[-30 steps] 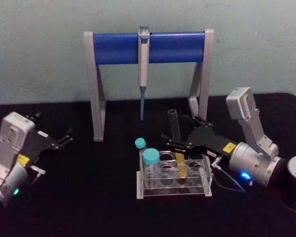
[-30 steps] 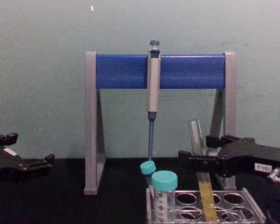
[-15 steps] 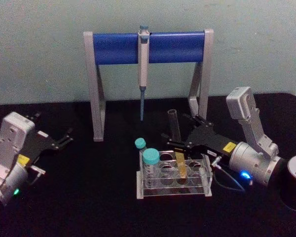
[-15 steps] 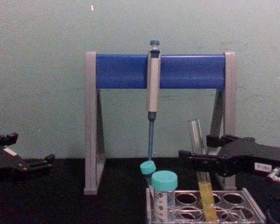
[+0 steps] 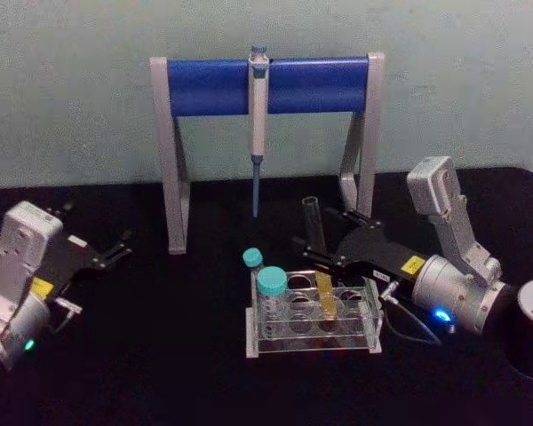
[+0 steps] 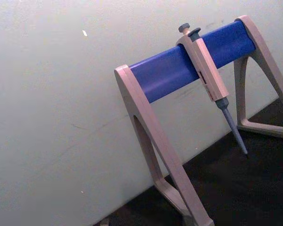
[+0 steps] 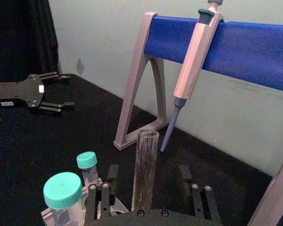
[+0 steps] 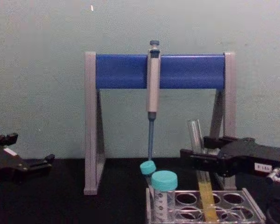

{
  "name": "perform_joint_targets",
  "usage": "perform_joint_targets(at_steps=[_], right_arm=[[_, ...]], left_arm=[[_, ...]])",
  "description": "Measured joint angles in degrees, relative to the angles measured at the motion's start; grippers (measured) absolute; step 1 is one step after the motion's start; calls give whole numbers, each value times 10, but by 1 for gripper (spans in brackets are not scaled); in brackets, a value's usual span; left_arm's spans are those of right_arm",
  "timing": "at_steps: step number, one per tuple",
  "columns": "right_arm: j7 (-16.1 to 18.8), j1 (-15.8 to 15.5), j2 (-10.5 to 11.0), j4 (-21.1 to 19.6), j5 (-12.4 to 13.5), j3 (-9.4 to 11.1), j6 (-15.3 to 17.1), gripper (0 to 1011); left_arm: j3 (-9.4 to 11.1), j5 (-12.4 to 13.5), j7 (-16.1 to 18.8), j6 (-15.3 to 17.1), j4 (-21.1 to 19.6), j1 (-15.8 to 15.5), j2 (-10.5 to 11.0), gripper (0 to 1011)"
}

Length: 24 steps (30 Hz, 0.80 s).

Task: Pick up the test tube from the test tube rack, shake it, then place it back into the test tube rack.

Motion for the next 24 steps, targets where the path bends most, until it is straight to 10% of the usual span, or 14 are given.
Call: perform_joint_targets(at_steps=[17, 24], right_arm=[[0, 0, 0, 0, 1, 0, 1, 293], [0, 0, 0, 0, 1, 0, 1, 232]], left_arm=[[0, 0, 0, 0, 0, 0, 0, 1001], [0, 0, 0, 0, 0, 0, 0, 1001]])
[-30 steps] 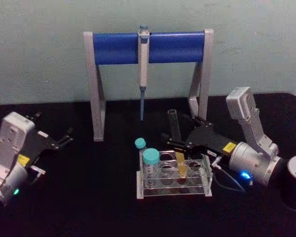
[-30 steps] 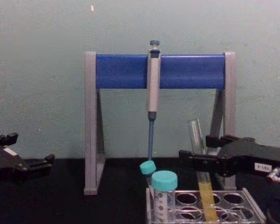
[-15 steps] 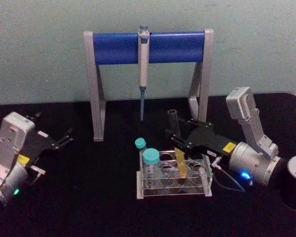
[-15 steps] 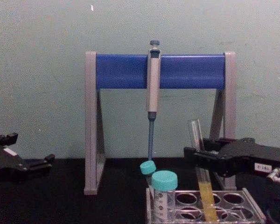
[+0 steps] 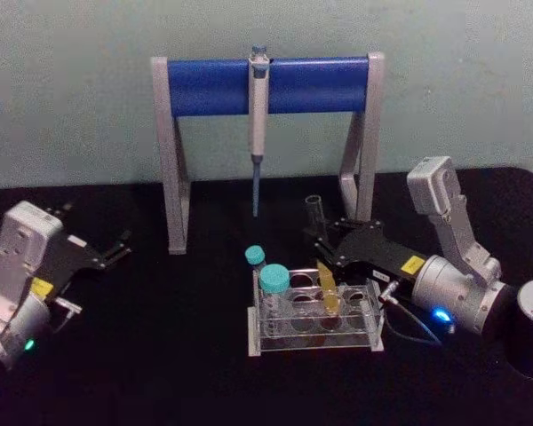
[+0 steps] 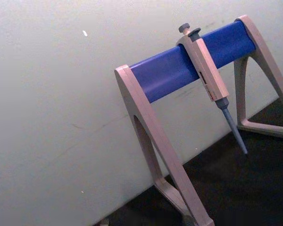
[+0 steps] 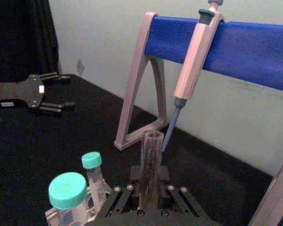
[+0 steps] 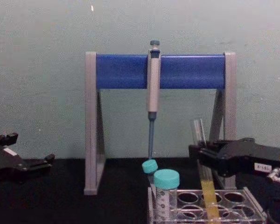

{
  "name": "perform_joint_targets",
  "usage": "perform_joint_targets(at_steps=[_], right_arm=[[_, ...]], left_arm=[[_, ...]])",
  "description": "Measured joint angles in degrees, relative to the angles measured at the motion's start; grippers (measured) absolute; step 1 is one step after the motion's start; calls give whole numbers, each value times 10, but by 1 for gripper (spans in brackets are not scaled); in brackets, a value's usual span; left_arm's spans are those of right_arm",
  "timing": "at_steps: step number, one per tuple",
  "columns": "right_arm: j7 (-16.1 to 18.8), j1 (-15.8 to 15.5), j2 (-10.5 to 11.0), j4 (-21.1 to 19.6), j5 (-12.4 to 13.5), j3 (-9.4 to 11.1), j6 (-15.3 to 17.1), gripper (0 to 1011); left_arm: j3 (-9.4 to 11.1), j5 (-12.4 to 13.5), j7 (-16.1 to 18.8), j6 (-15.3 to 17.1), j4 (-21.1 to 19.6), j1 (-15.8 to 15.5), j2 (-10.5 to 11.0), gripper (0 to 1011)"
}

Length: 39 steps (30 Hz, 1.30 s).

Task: Pick up the test tube from the test tube rack, shake it, then place it back into the test tube rack.

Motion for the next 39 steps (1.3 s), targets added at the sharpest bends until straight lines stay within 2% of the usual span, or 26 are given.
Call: perform_joint_targets(at_steps=[10, 14, 21, 26, 30, 34, 35, 39], right_arm=[[0, 0, 0, 0, 0, 0, -1, 232], [13, -1, 1, -2, 0, 2, -10, 232], [22, -10, 8, -23, 6, 9, -23, 232], [17, -23, 13, -50, 14, 24, -34, 232], [15, -34, 14, -66, 25, 38, -53, 232], [4, -57, 8, -89, 37, 66, -107, 230], [4, -57, 8, -89, 37, 66, -107, 230], [-9, -72, -1, -97, 37, 86, -143, 232]], left_arm=[[0, 0, 0, 0, 0, 0, 0, 1001], [0, 0, 0, 0, 0, 0, 0, 1001], [0, 0, 0, 0, 0, 0, 0, 1001], [0, 0, 0, 0, 0, 0, 0, 1001], [0, 0, 0, 0, 0, 0, 0, 1001], [0, 0, 0, 0, 0, 0, 0, 1001], [0, 0, 0, 0, 0, 0, 0, 1001], [0, 0, 0, 0, 0, 0, 0, 1001]])
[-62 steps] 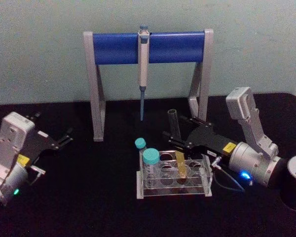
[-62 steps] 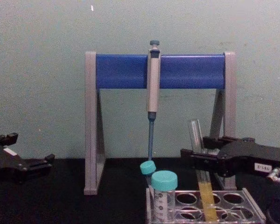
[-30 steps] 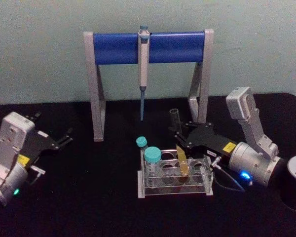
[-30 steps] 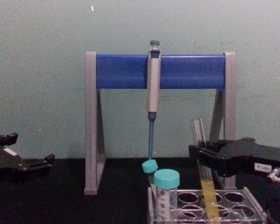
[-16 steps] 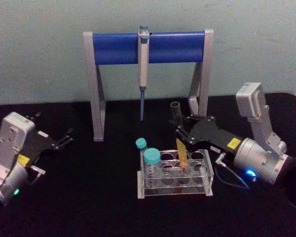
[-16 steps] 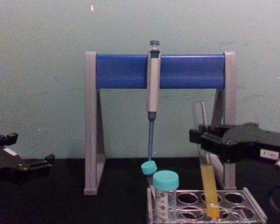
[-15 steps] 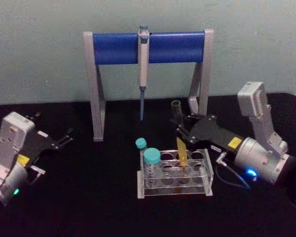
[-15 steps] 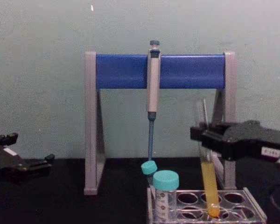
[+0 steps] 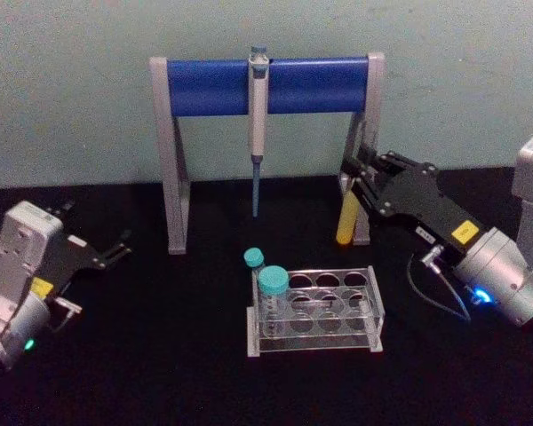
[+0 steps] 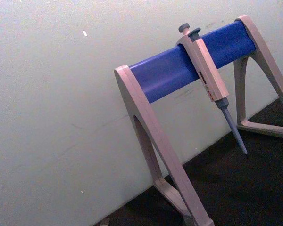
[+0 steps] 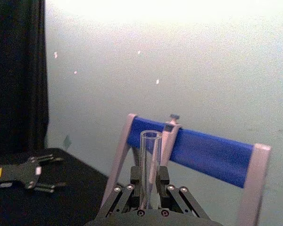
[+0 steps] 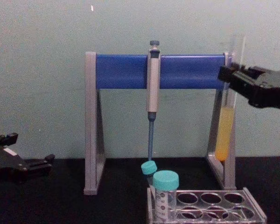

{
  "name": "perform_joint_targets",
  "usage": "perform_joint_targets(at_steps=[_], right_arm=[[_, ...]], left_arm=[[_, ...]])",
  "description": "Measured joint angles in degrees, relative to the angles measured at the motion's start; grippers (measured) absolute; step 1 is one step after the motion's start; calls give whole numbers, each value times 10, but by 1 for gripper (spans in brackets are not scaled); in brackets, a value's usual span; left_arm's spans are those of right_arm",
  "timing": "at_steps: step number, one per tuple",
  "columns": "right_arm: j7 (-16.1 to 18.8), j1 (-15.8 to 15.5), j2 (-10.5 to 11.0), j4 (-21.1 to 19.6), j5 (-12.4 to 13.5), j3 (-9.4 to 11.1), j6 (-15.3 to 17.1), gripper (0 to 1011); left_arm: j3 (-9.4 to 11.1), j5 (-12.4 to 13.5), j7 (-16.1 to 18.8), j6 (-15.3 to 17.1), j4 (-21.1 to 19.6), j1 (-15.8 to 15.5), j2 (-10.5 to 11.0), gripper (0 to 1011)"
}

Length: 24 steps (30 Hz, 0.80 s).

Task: Pick up the test tube from the test tube rack, shake it, then place it back into the test tube rack.

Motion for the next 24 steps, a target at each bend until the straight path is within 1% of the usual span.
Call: perform_joint_targets(at_steps=[4, 13, 19, 24], right_arm=[[-8, -6, -6, 0, -8, 8, -9, 232], [-17, -11, -17, 2, -29, 18, -10, 232], [-21, -9, -26, 9, -39, 19, -4, 232], [-16, -3, -32, 17, -42, 13, 2, 232]], left_arm=[[0, 0, 0, 0, 0, 0, 0, 1001], [0, 0, 0, 0, 0, 0, 0, 1001], [0, 0, 0, 0, 0, 0, 0, 1002], [0, 0, 0, 0, 0, 0, 0, 1001]])
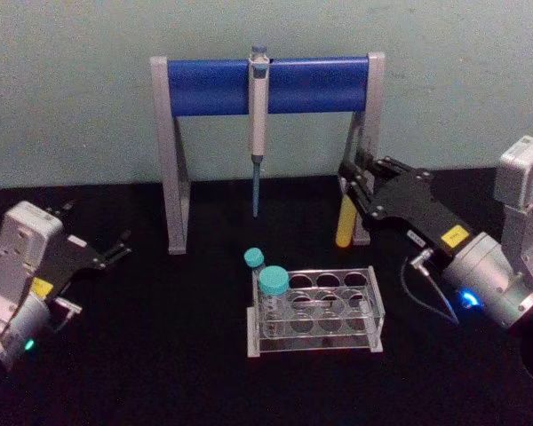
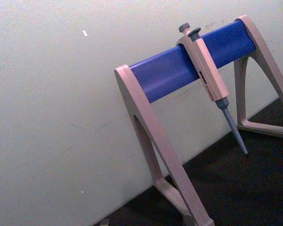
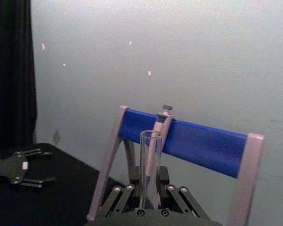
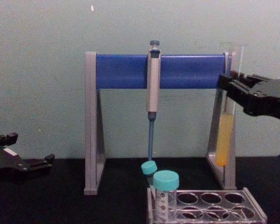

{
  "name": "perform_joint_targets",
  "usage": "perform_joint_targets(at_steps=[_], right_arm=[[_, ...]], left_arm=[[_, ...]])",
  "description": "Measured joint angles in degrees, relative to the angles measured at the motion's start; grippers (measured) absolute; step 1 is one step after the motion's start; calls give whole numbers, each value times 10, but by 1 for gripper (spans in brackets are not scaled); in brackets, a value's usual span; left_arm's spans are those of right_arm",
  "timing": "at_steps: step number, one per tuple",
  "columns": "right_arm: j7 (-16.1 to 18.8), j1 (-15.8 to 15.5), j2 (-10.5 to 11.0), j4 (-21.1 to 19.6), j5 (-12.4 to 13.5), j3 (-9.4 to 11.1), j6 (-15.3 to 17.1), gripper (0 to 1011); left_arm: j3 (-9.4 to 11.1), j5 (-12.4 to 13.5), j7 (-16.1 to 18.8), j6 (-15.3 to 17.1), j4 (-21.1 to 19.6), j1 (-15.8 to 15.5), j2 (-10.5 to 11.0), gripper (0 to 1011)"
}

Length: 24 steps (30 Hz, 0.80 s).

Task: Pick up the test tube from the test tube rack, shake it, then place it back into the test tube rack.

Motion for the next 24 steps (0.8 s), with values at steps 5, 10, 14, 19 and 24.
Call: perform_joint_targets(at_steps=[5, 10, 14, 19, 24], right_arm=[[39, 11, 3, 9, 16, -11, 3, 232], [94, 17, 28, 8, 48, -24, 13, 232], [126, 16, 53, -4, 75, -28, 31, 232], [146, 7, 87, -24, 103, -23, 62, 232], [137, -14, 129, -56, 112, -6, 77, 232]], left_arm=[[0, 0, 0, 0, 0, 0, 0, 1001], [0, 0, 0, 0, 0, 0, 0, 1001], [0, 0, 0, 0, 0, 0, 0, 1001], [0, 0, 0, 0, 0, 0, 0, 1001], [0, 0, 0, 0, 0, 0, 0, 1001]])
